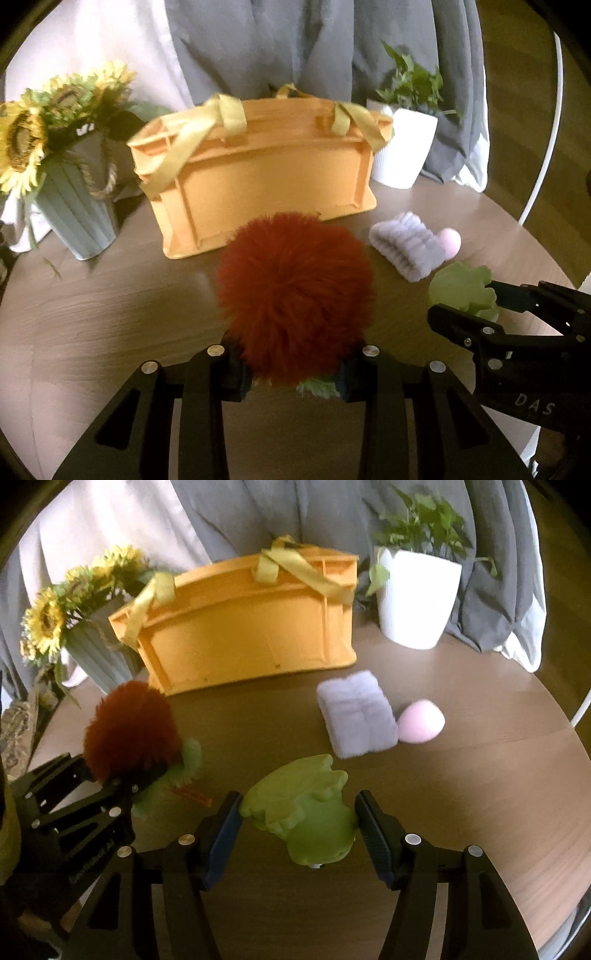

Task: Organize soft objects
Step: 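Grasp the red pompom with the left tool while the right grasps the green frog plush, then carry the red pompom and green frog over the orange basket with both tools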

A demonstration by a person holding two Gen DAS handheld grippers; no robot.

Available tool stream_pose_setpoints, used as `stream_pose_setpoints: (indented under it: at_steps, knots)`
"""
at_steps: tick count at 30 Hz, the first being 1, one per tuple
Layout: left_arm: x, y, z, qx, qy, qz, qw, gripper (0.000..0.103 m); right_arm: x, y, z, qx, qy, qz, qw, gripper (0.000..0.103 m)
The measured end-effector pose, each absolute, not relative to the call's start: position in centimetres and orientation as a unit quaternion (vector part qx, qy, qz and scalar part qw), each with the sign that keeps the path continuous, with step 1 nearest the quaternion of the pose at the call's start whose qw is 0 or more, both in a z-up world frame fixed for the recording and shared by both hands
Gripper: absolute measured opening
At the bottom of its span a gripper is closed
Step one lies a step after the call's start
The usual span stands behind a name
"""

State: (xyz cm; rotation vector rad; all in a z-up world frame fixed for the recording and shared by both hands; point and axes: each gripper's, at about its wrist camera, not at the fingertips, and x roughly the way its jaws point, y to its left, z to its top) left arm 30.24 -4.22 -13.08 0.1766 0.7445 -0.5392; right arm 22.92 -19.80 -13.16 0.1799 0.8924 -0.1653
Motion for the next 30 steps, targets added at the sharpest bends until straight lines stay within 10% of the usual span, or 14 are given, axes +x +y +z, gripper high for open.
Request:
stream_pose_setpoints:
  at_steps: [30]
  knots:
    - [27.0,-4.8,-2.2,0.033,0.238,-0.185,0.953,0.034,22.4,-22.3,-2.5,0.078,0.285,-0.012,0.955,0.063]
